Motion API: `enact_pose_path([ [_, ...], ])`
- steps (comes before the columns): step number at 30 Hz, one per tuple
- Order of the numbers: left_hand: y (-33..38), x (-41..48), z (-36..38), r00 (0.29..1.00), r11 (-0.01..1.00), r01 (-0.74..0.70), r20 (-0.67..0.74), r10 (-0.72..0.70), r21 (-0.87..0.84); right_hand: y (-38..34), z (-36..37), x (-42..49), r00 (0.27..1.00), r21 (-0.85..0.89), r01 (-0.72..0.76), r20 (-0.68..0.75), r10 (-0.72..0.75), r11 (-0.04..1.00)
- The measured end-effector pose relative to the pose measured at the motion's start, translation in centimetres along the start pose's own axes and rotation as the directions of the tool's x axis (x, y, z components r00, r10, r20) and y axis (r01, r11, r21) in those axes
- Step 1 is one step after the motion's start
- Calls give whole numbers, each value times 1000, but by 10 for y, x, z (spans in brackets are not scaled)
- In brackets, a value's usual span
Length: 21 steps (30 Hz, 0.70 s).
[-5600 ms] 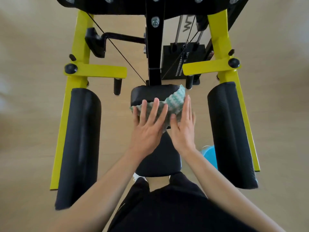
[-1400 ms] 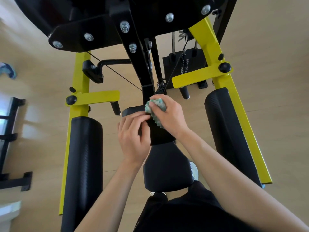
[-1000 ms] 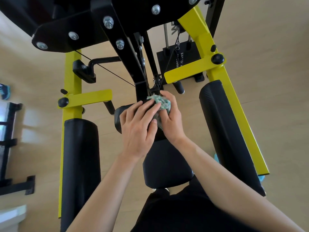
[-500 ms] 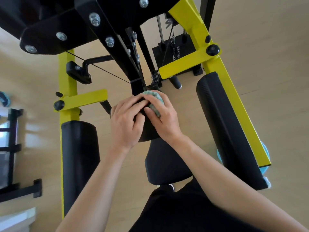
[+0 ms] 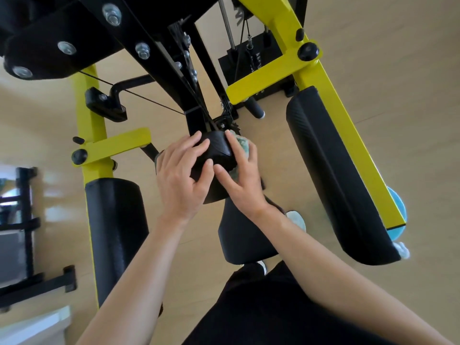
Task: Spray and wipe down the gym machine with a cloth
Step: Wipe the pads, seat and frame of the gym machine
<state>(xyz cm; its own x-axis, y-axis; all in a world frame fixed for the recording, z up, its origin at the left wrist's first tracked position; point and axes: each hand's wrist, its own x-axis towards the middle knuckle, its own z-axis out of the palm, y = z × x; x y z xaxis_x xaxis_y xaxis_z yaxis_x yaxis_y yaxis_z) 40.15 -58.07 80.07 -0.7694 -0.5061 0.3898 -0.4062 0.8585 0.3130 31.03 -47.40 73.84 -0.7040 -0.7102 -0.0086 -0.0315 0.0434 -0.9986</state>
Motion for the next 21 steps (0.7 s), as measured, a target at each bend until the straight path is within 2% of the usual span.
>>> enact_pose_path([
  [3,0,0,0,1000,1000,-11,-1,11,12,5,-1,1,998,-50,60,-17,-61,997],
  [10,0,-1,3,999,1000,-28,-35,28,8,57,-7,-14,972,-29,-236,-21,236,971],
  [12,-1,-1,4,998,999,-45,-39,46,13,67,-6,-16,963,-35,-270,-33,269,962],
  [17,-5,-1,5,996,997,-69,-52,70,26,55,7,-27,969,-61,-241,-65,238,969],
  [21,-7,-3,6,995,995,-84,-50,86,45,43,18,-32,981,-67,-162,-122,153,985],
])
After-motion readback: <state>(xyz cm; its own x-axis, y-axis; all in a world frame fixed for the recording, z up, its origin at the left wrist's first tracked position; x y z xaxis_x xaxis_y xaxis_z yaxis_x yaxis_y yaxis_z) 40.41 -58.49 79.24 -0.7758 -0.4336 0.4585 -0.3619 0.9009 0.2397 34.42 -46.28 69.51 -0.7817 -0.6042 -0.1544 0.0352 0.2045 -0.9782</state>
